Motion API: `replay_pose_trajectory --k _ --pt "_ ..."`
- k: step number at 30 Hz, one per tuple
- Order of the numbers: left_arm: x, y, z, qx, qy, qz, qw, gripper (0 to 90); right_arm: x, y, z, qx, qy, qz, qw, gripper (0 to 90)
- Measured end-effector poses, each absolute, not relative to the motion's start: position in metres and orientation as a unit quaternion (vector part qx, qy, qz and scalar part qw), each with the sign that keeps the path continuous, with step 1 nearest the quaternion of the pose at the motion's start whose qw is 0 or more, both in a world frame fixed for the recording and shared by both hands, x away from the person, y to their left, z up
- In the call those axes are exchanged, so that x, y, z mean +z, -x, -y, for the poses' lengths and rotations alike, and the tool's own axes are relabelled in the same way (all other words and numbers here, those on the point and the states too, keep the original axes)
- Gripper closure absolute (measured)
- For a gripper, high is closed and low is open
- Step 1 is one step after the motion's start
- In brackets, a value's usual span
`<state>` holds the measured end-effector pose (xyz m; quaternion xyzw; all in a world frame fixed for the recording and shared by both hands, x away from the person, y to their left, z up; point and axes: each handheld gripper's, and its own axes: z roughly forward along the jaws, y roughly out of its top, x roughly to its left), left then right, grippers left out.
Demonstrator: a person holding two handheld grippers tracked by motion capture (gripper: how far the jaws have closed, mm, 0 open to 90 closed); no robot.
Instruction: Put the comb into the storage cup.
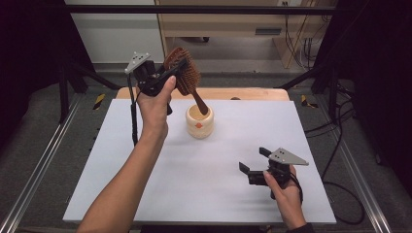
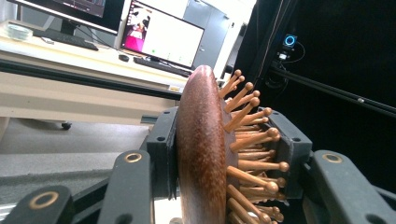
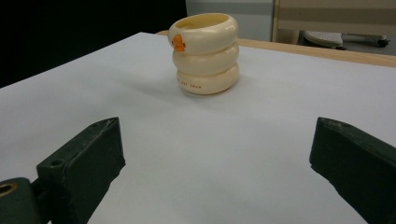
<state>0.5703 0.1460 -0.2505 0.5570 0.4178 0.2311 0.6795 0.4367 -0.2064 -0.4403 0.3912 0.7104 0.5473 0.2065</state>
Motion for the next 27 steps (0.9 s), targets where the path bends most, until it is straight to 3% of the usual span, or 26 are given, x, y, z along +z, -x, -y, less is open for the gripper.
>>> replay_pose_trajectory --k 27 --pt "-0.262 -0.582 -0.141 0.26 -0.561 -0.421 0.664 51.5 -0.446 -0.437 0.195 0.528 -0.377 -0.732 0.208 3.8"
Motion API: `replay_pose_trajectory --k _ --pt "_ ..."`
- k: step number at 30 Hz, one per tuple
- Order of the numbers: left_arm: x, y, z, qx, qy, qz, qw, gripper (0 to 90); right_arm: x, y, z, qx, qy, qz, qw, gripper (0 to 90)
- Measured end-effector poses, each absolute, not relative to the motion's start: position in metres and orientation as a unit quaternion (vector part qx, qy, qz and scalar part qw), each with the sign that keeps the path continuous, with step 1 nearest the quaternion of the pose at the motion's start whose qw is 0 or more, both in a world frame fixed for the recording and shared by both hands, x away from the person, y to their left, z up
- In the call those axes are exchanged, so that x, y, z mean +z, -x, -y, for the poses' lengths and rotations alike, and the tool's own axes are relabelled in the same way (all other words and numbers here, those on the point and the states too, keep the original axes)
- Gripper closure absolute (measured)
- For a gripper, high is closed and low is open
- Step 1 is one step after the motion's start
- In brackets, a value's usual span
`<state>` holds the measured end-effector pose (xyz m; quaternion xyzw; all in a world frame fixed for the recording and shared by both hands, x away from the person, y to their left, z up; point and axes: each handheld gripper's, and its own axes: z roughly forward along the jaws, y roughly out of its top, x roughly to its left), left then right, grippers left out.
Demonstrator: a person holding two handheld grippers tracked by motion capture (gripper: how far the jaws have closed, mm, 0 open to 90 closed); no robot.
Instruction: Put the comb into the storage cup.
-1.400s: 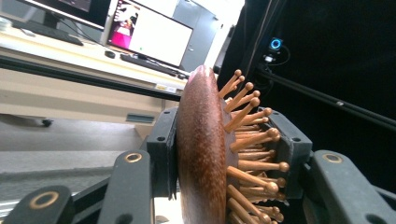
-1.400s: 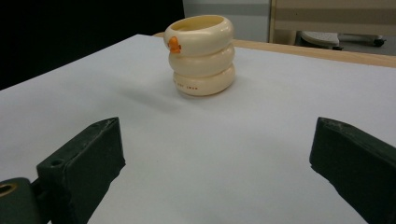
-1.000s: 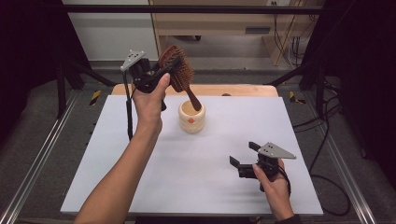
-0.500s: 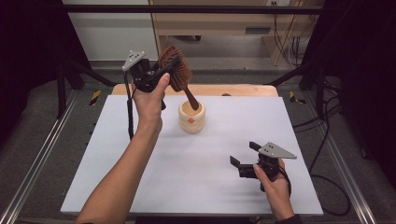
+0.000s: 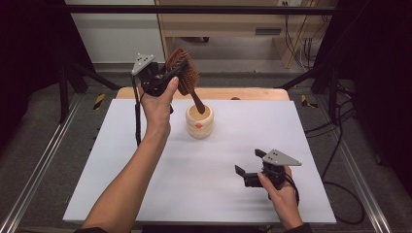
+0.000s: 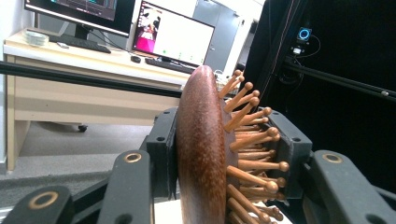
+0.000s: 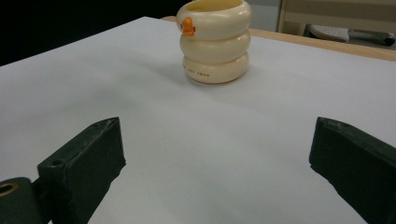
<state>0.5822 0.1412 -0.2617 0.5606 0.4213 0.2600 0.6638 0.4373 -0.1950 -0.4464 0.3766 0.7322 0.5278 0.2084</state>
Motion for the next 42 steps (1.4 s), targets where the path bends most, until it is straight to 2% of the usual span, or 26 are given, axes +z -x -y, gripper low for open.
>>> replay_pose_trajectory --k 42 --pt "-0.278 -0.597 -0.135 0.274 -0.572 -0.42 0.649 51.3 -0.448 -0.437 0.19 0.523 -0.362 -0.744 0.207 4.2"
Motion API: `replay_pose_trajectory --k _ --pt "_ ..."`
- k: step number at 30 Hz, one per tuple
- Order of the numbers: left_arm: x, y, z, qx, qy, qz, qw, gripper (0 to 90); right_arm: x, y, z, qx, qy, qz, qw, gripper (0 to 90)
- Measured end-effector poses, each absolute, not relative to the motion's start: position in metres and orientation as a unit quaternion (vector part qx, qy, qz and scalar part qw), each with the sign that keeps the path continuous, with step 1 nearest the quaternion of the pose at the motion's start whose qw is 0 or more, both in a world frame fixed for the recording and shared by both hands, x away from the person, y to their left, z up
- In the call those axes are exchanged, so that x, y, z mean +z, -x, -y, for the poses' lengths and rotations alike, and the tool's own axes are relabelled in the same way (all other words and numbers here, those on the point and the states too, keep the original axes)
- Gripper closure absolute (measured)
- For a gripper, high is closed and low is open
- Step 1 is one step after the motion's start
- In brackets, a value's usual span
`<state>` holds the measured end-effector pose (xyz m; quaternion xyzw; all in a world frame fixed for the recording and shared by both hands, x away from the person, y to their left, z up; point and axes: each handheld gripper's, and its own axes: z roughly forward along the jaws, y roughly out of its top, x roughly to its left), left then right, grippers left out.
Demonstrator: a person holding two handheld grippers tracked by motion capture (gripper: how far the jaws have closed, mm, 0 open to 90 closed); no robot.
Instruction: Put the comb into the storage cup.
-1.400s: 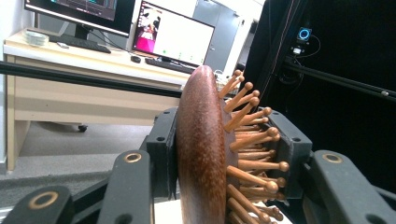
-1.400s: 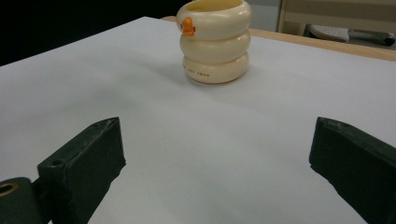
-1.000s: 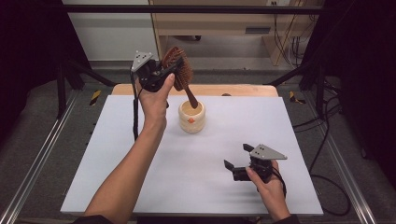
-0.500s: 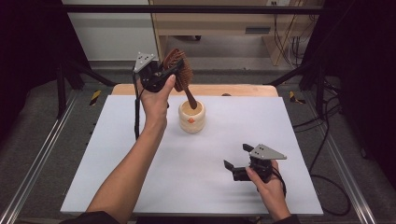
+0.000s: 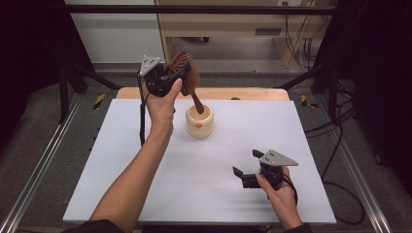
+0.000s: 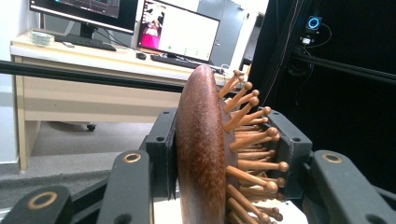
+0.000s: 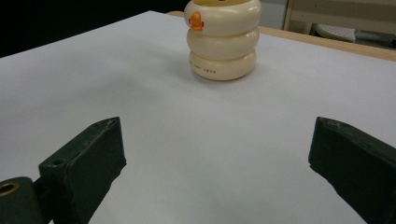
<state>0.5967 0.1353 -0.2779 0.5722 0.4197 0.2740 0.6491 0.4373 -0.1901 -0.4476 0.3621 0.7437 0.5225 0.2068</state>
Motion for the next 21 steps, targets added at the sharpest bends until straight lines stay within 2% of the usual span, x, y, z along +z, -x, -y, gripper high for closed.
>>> replay_pose_trajectory --k 21 --pt "-0.29 -0.603 -0.132 0.273 -0.58 -0.424 0.64 51.2 -0.448 -0.438 0.191 0.523 -0.364 -0.742 0.207 4.2"
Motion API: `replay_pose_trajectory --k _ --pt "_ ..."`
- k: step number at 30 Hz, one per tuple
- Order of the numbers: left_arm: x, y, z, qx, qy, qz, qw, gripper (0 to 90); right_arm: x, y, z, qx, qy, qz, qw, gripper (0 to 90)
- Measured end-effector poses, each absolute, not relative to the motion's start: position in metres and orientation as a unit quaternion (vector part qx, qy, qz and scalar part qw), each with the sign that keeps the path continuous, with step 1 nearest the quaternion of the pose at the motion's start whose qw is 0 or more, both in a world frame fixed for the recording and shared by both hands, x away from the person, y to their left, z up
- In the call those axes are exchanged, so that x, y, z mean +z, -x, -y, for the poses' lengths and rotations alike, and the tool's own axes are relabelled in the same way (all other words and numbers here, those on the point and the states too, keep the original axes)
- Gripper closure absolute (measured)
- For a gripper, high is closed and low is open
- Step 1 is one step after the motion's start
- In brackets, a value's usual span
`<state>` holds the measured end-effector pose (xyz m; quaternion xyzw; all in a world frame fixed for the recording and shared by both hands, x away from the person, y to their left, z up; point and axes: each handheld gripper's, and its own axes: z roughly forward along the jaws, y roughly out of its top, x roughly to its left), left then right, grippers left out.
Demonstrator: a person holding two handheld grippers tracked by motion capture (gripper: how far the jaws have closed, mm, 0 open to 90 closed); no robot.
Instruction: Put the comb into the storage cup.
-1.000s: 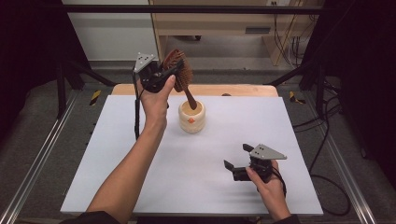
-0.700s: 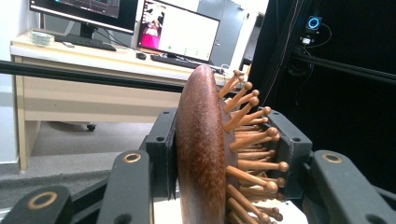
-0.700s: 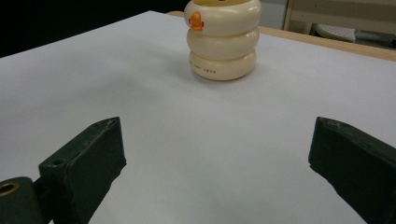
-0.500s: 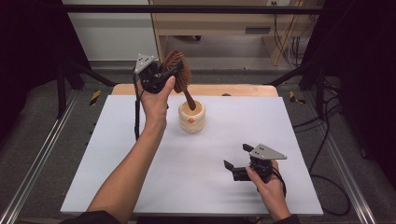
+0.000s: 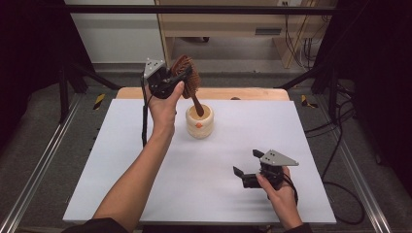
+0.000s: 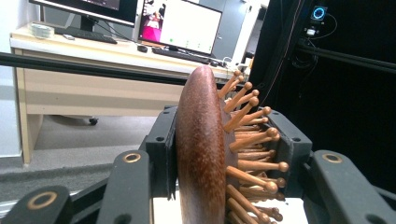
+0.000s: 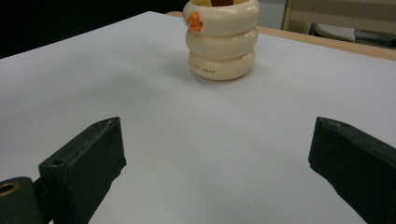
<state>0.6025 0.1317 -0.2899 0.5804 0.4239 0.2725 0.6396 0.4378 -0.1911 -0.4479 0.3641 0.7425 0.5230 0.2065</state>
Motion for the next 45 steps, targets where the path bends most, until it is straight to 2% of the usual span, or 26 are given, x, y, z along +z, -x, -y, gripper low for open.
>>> replay_pose_trajectory --k 45 --pt "-0.312 -0.613 -0.127 0.27 -0.593 -0.429 0.625 51.1 -0.449 -0.438 0.192 0.522 -0.363 -0.743 0.207 4.2"
